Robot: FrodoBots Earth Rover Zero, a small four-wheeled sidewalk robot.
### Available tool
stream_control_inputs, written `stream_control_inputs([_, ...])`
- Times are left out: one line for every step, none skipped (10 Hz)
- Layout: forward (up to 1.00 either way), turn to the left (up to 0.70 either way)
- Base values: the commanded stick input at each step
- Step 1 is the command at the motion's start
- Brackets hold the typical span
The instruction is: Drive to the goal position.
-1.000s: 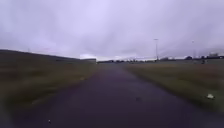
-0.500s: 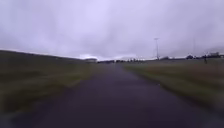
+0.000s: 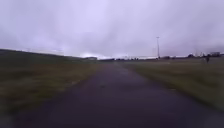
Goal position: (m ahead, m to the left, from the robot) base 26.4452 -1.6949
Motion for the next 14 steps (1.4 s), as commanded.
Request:
stream_control_inputs([1.00, -0.03])
stream_control_inputs([1.00, -0.01])
stream_control_inputs([1.00, 0.00])
stream_control_inputs([1.00, 0.00])
stream_control_inputs([1.00, 0.00])
stream_control_inputs([1.00, 0.00])
stream_control_inputs([1.00, 0.00])
stream_control_inputs([1.00, 0.00])
stream_control_inputs([1.00, 0.00])
stream_control_inputs([1.00, 0.00])
stream_control_inputs([1.00, -0.01])
stream_control_inputs([1.00, -0.02])
stream_control_inputs([1.00, -0.02])
stream_control_inputs([1.00, -0.02])
